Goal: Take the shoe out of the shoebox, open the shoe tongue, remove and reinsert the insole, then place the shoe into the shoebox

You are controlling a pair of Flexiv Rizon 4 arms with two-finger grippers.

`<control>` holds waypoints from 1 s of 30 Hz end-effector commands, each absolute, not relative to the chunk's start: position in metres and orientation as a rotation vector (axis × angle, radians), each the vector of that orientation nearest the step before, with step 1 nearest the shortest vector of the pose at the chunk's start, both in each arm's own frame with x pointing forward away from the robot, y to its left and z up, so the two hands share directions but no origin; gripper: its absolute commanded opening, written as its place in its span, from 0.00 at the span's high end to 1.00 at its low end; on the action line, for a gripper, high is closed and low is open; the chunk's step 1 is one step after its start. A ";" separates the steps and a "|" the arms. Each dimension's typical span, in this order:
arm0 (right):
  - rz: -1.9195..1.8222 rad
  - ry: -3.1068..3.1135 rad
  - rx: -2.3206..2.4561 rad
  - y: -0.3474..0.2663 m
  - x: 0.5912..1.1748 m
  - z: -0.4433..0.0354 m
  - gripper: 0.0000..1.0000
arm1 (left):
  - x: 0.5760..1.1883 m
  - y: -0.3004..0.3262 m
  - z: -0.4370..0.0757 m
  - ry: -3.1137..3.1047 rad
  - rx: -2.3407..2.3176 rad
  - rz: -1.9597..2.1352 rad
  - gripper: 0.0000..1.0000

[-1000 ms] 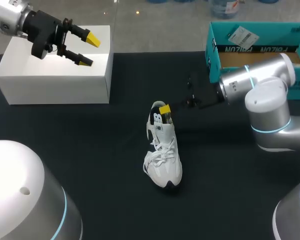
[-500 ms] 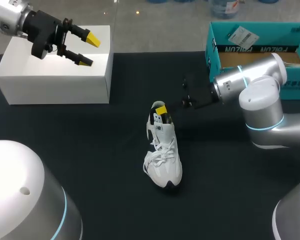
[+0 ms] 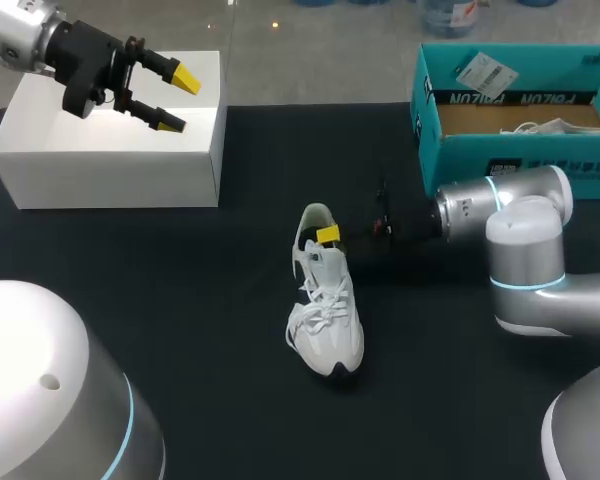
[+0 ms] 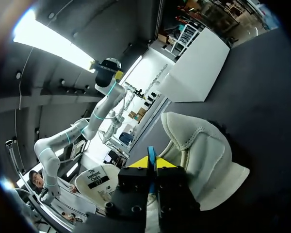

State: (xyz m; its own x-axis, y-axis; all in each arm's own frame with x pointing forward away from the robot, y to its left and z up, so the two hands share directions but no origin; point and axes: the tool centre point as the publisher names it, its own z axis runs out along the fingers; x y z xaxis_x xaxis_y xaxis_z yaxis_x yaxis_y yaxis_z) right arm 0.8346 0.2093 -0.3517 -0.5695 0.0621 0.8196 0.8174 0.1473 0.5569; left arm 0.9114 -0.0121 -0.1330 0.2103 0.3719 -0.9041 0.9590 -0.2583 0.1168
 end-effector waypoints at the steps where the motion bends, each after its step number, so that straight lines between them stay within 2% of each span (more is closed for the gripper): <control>1: -1.454 -1.780 -0.838 0.218 0.833 -0.362 1.00 | 0.911 -0.012 -0.133 1.248 1.762 -1.022 0.00; 7: -1.443 -1.821 -0.859 0.215 0.830 -0.356 1.00 | 0.911 -0.012 -0.133 1.248 1.762 -1.022 0.00; 8: -1.444 -1.827 -0.859 0.215 0.830 -0.353 0.91 | 0.911 -0.012 -0.133 1.248 1.762 -1.022 0.00; 9: -1.442 -1.841 -0.862 0.214 0.830 -0.351 0.75 | 0.911 -0.012 -0.133 1.248 1.762 -1.022 0.00; 11: -1.442 -1.859 -0.864 0.213 0.831 -0.345 0.56 | 0.911 -0.012 -0.133 1.248 1.762 -1.022 0.00; 12: -1.443 -1.869 -0.865 0.212 0.831 -0.342 0.31 | 0.911 -0.012 -0.133 1.248 1.762 -1.022 0.00; 14: -1.442 -1.890 -0.870 0.211 0.831 -0.336 0.14 | 0.911 -0.012 -0.133 1.248 1.762 -1.022 0.00; 15: -1.442 -1.900 -0.876 0.210 0.831 -0.333 0.00 | 0.911 -0.012 -0.133 1.248 1.762 -1.022 0.00; 30: -1.399 -1.961 -0.981 0.197 0.826 -0.303 0.00 | 0.911 -0.012 -0.133 1.248 1.762 -1.022 0.00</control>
State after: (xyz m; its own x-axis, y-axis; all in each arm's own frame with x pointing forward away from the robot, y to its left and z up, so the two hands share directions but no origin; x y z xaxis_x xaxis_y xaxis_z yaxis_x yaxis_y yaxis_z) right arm 0.8314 0.2015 -0.3150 -0.5974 0.2005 0.7765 0.8013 0.1884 0.5678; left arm 0.9114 -0.0121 -0.1330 0.2102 0.3719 -0.9041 0.9590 -0.2583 0.1167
